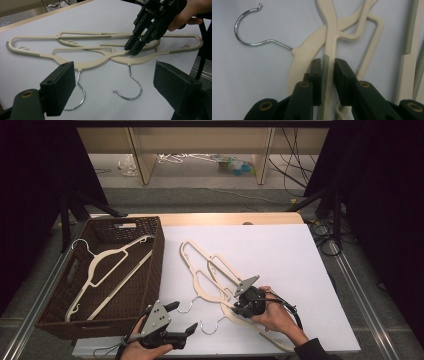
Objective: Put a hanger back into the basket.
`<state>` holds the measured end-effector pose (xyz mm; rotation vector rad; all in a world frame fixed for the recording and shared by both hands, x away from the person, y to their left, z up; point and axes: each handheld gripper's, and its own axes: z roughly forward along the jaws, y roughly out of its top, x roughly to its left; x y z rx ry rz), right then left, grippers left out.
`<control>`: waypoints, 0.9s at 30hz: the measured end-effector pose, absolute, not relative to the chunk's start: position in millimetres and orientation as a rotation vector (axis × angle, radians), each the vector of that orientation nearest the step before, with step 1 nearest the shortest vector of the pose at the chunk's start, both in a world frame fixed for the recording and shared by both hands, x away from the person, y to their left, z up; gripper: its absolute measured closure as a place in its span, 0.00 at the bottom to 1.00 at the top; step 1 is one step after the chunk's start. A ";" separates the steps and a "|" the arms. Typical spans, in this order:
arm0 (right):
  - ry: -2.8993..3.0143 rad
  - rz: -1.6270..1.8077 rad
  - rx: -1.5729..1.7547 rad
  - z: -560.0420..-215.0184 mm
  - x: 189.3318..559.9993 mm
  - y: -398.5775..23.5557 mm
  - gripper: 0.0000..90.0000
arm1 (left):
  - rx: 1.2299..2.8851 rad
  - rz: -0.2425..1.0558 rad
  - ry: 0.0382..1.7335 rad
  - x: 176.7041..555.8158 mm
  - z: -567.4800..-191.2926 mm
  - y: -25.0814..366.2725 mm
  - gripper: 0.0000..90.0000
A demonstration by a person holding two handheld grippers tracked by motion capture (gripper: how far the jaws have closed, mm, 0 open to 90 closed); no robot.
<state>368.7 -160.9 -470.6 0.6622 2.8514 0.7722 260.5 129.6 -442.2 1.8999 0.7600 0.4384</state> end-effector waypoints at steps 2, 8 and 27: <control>2.851 0.772 0.684 -470.7 368.8 -160.4 0.84 | 1.903 0.441 0.761 260.4 -442.2 129.7 0.20; 2.857 0.720 0.706 -469.7 369.3 -154.2 0.82 | 1.899 0.428 0.760 260.9 -443.4 128.7 0.20; 2.864 0.613 0.792 -465.2 371.0 -145.3 0.88 | 1.900 0.445 0.752 261.0 -442.1 130.8 0.22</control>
